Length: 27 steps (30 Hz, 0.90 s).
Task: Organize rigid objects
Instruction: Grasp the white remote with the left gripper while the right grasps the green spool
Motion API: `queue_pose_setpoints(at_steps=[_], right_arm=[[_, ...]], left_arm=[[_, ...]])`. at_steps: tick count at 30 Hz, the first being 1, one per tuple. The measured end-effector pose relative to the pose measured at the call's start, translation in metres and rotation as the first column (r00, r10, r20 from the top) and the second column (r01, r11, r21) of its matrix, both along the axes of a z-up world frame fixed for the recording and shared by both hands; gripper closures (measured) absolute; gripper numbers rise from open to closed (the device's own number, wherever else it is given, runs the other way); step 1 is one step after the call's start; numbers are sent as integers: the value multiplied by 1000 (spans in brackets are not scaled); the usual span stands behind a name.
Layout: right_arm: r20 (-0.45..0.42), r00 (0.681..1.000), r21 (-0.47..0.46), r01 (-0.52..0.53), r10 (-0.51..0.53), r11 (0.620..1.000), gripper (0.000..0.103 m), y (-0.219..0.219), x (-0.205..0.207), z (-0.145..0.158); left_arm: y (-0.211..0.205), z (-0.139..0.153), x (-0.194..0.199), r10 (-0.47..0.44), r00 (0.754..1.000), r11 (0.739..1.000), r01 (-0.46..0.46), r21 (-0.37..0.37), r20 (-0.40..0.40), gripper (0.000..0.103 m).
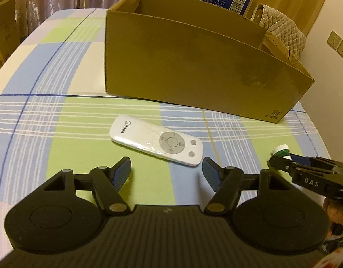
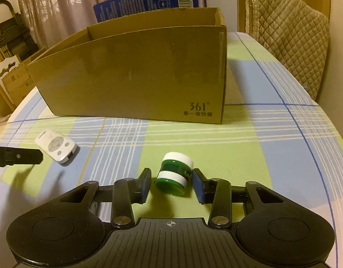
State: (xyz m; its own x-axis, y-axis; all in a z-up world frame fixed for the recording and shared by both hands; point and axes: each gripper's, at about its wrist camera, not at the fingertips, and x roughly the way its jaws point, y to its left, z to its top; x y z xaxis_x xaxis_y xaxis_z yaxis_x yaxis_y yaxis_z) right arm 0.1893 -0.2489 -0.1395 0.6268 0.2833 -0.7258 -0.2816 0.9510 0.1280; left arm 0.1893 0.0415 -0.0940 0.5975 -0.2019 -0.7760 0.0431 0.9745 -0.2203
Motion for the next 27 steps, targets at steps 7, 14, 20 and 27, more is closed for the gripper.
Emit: queue_pose_setpoints(at_steps=[7,14,20,27], right_arm=[[5,1000,-13,-19,19,1000,76,4,3,-1],[9,1000,-2,-22,22,1000,76,0,1,-1],[13,1000,0,-27,27,1000,76,0,1,-1],[11,999,4,-31,31,1000,76,-2,-1,0]], left_arm=[[-7,-9,14,42,999,998,-43,-45,-26,35],[-14,-16,34,99,994,995,-99,-17,-36,25],[-23,-20,53,184,983,983,-184,7,-11,22],[-40,-21,50,68,997,985,-70,157,21,56]])
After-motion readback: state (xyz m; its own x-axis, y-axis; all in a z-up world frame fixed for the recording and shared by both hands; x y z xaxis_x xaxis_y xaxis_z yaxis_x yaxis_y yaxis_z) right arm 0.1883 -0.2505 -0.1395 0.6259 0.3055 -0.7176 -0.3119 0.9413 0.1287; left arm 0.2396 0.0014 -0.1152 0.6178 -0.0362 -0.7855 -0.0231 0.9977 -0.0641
